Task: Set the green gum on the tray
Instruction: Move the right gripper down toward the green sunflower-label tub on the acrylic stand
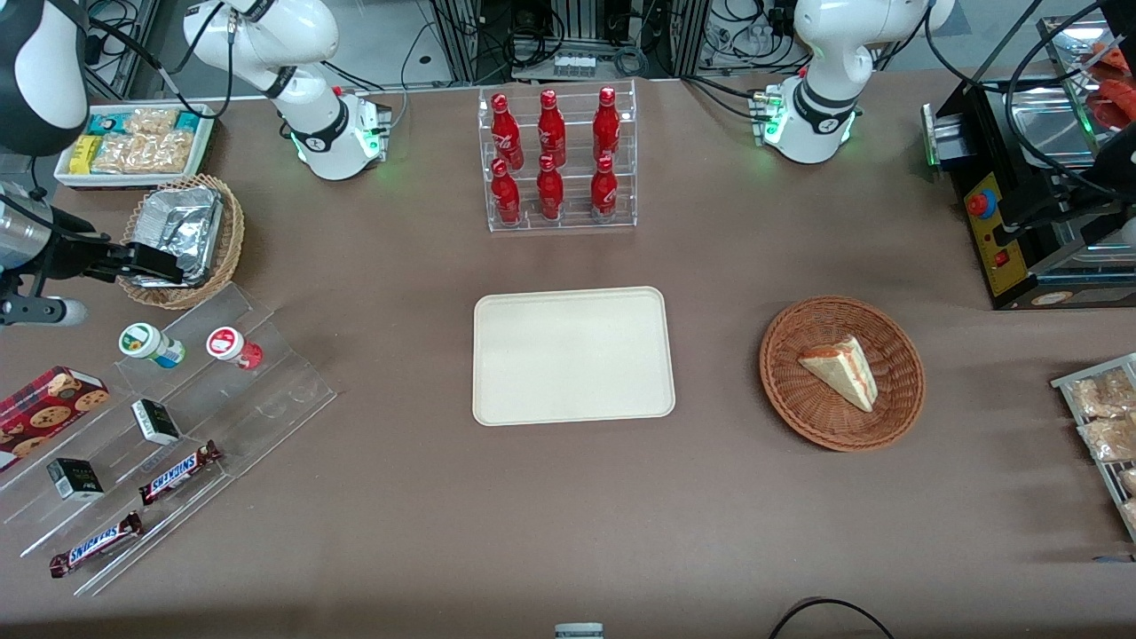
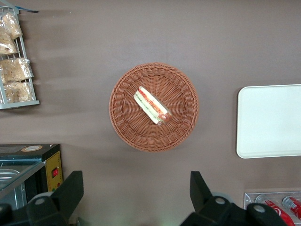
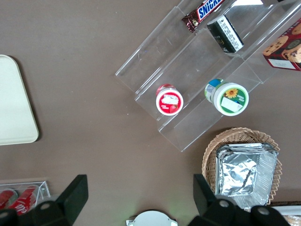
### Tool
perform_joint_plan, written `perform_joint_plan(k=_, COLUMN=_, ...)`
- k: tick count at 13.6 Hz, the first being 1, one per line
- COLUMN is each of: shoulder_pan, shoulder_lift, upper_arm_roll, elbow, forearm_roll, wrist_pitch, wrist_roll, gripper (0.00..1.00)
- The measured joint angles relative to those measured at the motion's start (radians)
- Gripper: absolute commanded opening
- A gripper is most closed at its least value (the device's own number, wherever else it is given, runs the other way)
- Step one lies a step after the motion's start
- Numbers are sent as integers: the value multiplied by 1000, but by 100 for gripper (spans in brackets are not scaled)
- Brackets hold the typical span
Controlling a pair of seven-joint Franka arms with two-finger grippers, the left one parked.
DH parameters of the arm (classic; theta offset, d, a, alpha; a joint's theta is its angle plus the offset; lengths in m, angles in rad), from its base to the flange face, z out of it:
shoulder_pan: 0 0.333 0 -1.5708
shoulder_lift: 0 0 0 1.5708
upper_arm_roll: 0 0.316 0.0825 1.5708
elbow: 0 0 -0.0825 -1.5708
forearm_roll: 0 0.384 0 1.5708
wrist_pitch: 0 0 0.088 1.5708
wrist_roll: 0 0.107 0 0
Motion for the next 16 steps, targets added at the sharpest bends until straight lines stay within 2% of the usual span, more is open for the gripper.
perform_joint_plan(k=4, shoulder_pan=-15, shoulder_lift=8, upper_arm_roll=-13, elbow=-84, forearm_roll=-1, wrist_pitch=118, wrist_roll=-202, gripper=99)
perform_joint_plan(k=8, shoulder_pan=-86, shoulder_lift=9, upper_arm_roll=-18, elbow=-161, forearm_roll=-2, wrist_pitch=242, wrist_roll=-511, gripper=99)
perform_joint_plan(k=13, shoulder_pan=-154, shoulder_lift=24, upper_arm_roll=-19, elbow=-215, forearm_roll=-51, wrist_pitch=370, wrist_roll=-920, gripper=99)
perform_joint_plan(k=16, shoulder_pan=-188, shoulder_lift=44, upper_arm_roll=-20, elbow=-244, forearm_roll=-51, wrist_pitch=440, wrist_roll=-995, gripper=99)
